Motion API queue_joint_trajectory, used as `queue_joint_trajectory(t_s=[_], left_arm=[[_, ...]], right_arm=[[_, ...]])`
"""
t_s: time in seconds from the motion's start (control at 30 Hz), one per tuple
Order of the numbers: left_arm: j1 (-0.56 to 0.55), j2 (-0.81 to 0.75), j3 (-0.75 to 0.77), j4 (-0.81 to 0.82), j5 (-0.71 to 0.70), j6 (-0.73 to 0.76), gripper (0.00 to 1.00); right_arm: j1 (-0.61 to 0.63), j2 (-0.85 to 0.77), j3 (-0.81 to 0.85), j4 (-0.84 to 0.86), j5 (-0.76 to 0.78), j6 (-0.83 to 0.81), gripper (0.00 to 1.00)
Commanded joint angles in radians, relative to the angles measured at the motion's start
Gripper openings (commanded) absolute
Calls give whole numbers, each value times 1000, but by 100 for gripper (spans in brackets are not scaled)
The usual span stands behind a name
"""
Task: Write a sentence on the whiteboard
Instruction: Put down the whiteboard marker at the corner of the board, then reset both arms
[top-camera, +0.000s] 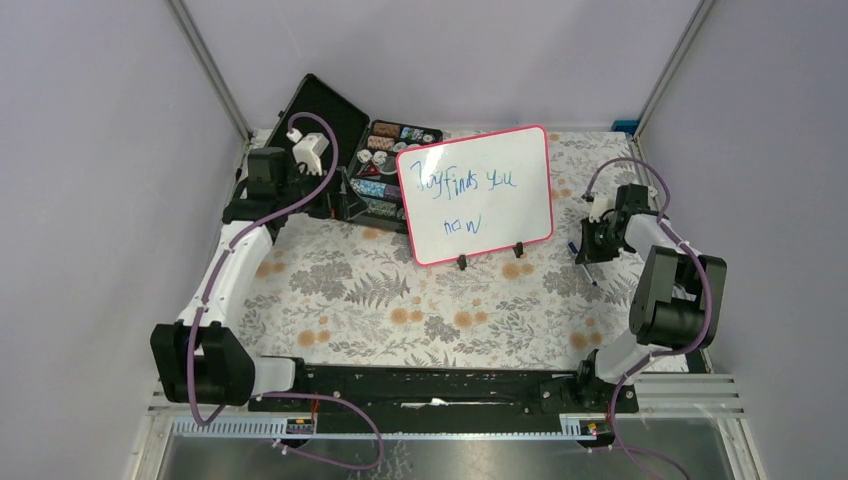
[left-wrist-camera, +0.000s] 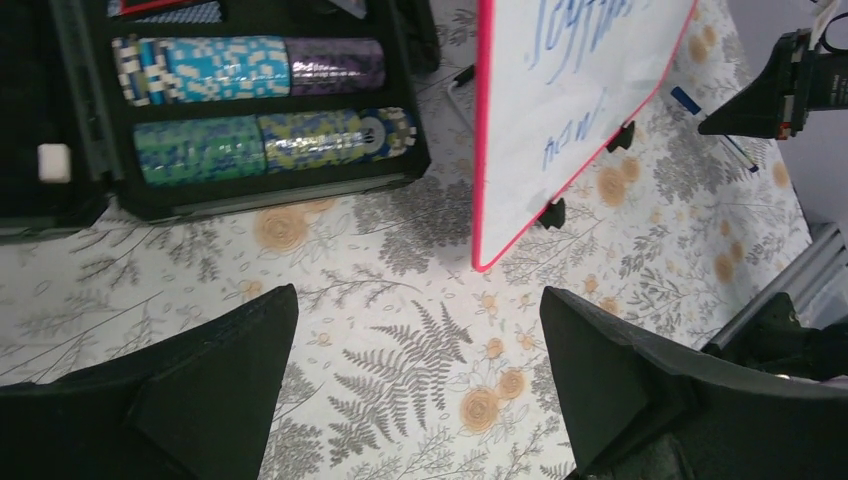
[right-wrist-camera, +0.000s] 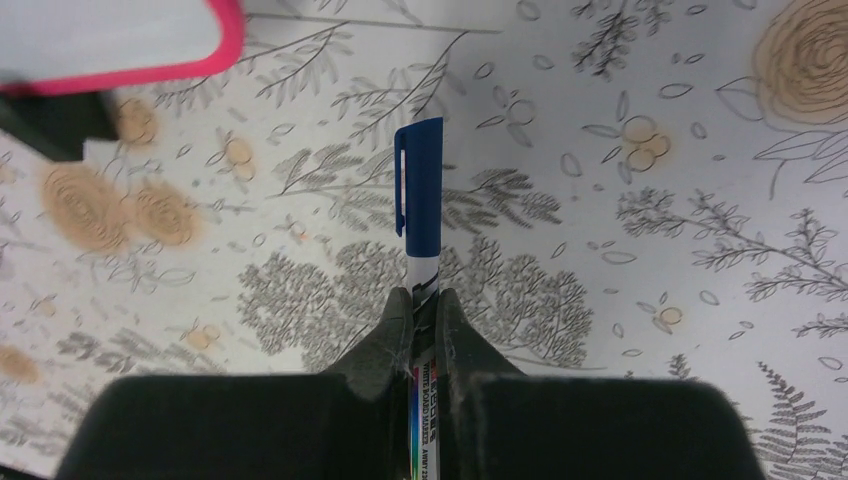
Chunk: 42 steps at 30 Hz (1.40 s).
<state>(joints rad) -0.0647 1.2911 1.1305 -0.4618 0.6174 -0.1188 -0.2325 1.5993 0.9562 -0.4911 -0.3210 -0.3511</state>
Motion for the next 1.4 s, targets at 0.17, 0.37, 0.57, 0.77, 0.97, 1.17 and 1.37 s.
queue_joint_trajectory(t_s=[0.17, 0.37, 0.57, 0.77, 0.97, 1.17, 1.37], left_arm=[[160, 13, 9, -55, 20, 105, 99], [243, 49, 23, -86, 51, 157, 99], [290, 102, 65, -145, 69, 210, 99], [369, 172, 159, -229, 106, 255, 99], [468, 256, 321, -308, 105, 304, 99], [552, 302, 434, -343, 67, 341, 99], [561, 302, 454, -345, 28, 374, 99]], right_arm=[[-2, 85, 13, 120, 69, 61, 15], [-2, 102, 16, 100, 47, 60, 31], [-2, 46, 39, 33, -9, 60, 49], [-2, -52, 121, -47, -73, 68, 80], [-8, -69, 327, -137, -137, 87, 100], [-81, -11, 527, -174, -208, 121, 99], [-126, 39, 636, -201, -234, 133, 100]])
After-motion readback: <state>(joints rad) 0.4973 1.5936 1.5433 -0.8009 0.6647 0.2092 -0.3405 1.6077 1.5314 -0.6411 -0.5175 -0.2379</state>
